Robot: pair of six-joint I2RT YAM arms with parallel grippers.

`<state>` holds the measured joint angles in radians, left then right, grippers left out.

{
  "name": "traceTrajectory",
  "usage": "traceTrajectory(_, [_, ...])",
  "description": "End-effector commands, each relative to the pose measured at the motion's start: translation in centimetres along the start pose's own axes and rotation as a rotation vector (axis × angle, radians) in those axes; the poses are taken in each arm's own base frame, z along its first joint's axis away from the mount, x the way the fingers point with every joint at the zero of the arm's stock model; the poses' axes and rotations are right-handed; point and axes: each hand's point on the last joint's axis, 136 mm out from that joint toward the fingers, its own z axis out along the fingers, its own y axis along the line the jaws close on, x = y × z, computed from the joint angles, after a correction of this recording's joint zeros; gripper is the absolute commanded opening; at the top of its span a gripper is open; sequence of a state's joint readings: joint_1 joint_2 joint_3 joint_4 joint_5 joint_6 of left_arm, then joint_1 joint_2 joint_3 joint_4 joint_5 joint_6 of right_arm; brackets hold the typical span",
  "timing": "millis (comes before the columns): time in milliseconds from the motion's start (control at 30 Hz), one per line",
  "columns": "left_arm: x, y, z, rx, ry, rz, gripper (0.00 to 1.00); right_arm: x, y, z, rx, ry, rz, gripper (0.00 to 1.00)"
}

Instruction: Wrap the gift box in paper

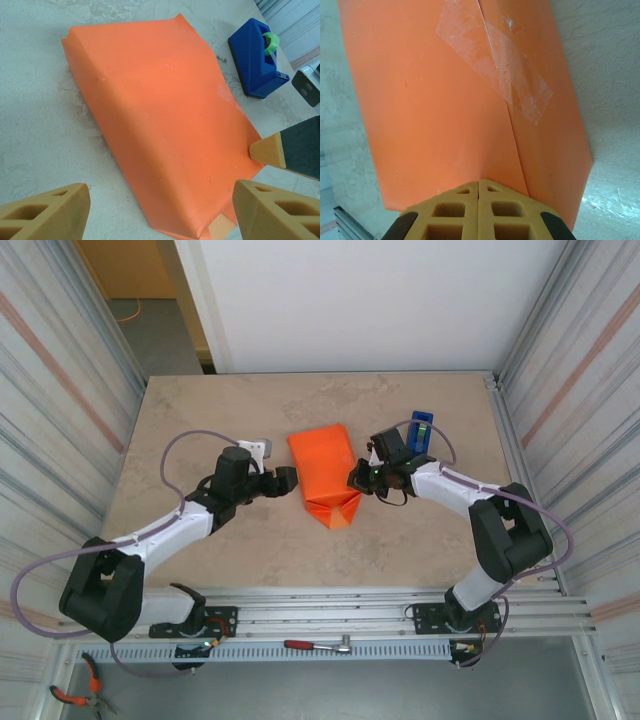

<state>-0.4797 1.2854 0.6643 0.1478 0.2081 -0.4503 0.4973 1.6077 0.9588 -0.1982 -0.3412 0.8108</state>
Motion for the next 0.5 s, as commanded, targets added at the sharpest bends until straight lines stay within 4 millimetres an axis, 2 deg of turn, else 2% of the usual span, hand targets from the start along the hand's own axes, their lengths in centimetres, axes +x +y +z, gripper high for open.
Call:
traceTrajectory(0, [0.0, -0.3, -0.6, 0.003, -0.007, 0.029, 0.76, 0.0, 0.4, -0.8, -0.006, 0.001, 0.013, 0.0])
traceTrajectory(100, [0.3, -0.3, -0.7, 0.001, -0.003, 0.03, 0.76, -0.4, 1.5, -2.5, -0.029, -0.035, -0.008, 0.0])
traceTrajectory(200, [0.8, -0.1, -0.9, 0.001, 0.002, 0.026, 0.76, -0.1, 1.4, -3.8, -0.023, -0.055, -0.02, 0.0])
traceTrajectory(300, [1.7, -0.2, -0.9, 0.005, 0.014, 0.023, 0.77, 0.6, 0.4, -4.5, -0.011, -0.062, -0.016, 0.0])
traceTrajectory(467, [3.7, -0.5, -0.9, 0.003, 0.042, 0.036, 0.75, 2.6, -2.3, -3.9, 0.019, -0.053, 0.006, 0.0])
